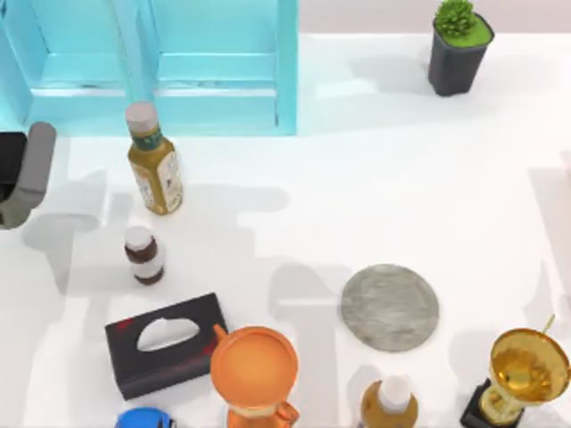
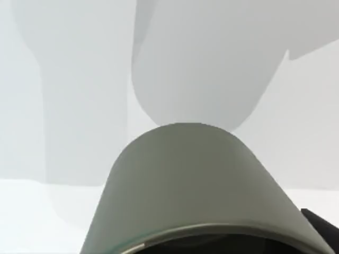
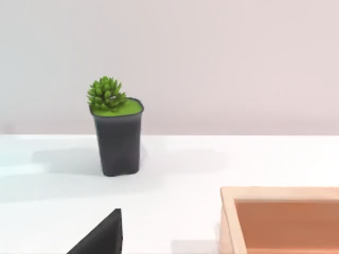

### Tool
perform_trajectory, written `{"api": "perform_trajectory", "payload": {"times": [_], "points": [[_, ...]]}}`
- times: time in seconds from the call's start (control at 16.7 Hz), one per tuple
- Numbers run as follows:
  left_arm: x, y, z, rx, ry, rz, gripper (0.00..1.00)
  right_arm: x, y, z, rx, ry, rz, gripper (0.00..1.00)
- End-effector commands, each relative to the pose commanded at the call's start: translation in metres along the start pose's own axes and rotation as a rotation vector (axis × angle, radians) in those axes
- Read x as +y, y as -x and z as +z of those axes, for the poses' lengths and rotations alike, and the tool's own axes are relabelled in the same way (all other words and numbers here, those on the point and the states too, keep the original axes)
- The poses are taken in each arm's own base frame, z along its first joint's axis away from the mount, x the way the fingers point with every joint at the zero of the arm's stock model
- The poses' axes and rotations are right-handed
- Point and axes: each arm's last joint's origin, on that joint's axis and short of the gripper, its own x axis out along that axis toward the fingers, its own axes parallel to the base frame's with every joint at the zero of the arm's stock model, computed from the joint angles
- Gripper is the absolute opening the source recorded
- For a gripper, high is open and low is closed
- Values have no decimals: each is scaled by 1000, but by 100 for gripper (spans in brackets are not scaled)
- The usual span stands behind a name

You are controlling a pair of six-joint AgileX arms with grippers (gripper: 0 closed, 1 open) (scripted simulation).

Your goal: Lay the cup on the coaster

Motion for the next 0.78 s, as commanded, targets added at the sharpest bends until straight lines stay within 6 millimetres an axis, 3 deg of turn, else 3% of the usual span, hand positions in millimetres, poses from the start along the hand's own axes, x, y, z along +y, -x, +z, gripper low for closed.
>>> {"api": "perform_trajectory", "payload": {"times": [0.24,0.48,0.66,0.78], "points": [[33,56,38,-34,95,141,0,0,0,0,0,0,0,100],[52,110,100,-124,235,223,0,0,0,0,0,0,0,100],[53,133,155,-197,371,199,0,0,0,0,0,0,0,100],[49,138,196,-231,491,144,0,0,0,0,0,0,0,100]]}}
